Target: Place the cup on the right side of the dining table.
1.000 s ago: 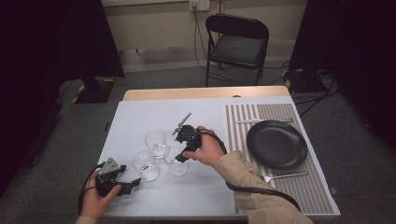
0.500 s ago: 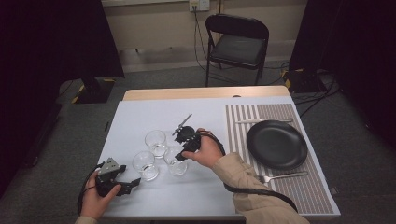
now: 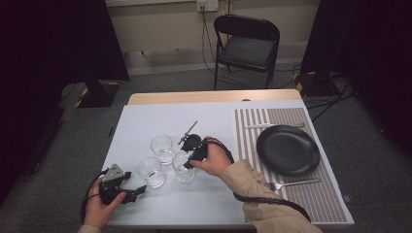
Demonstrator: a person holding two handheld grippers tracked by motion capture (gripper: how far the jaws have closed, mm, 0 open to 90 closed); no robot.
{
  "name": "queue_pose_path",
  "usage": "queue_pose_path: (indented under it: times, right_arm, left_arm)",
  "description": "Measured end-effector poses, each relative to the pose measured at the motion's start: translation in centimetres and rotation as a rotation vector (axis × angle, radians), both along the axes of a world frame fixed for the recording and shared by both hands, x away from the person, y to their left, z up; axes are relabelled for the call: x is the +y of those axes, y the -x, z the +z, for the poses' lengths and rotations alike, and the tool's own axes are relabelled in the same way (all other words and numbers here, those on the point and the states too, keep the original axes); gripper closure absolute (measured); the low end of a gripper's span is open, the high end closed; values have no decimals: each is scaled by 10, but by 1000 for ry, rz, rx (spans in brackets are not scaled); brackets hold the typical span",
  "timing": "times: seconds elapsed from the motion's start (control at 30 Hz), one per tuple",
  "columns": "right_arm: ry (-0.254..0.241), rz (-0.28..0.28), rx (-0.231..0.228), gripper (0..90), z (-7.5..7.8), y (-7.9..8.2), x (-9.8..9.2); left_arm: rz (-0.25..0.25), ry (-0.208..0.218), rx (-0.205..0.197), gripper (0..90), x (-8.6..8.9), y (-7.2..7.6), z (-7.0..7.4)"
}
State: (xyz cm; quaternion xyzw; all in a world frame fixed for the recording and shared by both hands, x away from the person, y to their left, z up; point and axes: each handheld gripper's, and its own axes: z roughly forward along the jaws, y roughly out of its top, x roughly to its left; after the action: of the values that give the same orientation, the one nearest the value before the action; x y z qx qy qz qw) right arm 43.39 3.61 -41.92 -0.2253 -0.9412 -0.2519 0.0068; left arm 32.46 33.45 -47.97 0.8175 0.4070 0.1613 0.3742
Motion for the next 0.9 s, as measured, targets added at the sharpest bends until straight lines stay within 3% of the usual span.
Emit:
queue_pose_path:
  times: [0.37,0.6,0.9]
  right_arm:
    - [7,-11,3,762,-5,1,-12]
    - [-23,-27,2,839,-4,5,-13]
    - [-34,-51,-20,844,-3,11,-14]
  left_arm:
    - [1,-1,0,141,0,0,0]
    - [1,-1,-1,142,0,0,0]
    - [3,3,1,142,0,0,0]
